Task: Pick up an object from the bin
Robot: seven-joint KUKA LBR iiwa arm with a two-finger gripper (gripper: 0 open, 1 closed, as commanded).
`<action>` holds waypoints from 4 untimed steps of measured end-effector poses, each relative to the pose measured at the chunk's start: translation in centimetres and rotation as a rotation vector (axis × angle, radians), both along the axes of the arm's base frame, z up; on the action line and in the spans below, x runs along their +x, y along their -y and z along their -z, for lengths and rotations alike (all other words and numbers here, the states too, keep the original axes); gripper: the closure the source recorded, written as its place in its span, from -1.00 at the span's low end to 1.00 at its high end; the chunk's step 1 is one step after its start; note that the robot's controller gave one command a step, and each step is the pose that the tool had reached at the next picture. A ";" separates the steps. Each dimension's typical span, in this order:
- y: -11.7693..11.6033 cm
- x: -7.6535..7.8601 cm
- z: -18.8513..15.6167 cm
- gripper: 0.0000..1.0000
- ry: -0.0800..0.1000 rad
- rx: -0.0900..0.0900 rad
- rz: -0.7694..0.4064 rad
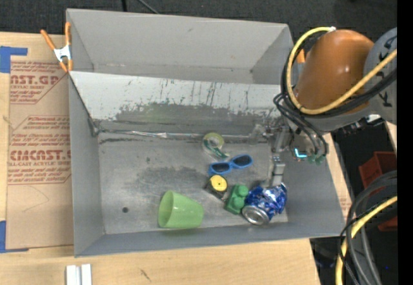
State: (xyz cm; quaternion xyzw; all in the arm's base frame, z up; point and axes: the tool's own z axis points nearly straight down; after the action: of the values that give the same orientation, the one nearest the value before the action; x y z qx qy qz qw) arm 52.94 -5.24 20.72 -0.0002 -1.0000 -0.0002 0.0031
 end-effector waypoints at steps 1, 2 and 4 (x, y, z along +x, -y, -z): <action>4.6 -3.4 13.8 -1.00 0.004 -0.002 -0.309; 4.6 -4.8 10.7 -1.00 0.008 0.001 -0.499; 7.5 -2.3 11.9 -1.00 0.018 0.014 -1.230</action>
Offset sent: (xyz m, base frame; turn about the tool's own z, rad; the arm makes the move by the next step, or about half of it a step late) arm -0.0341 -0.0442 -0.1372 -0.3111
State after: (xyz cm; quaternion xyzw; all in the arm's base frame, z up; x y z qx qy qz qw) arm 50.64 -12.76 8.86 0.5769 -0.8168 -0.0048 -0.0056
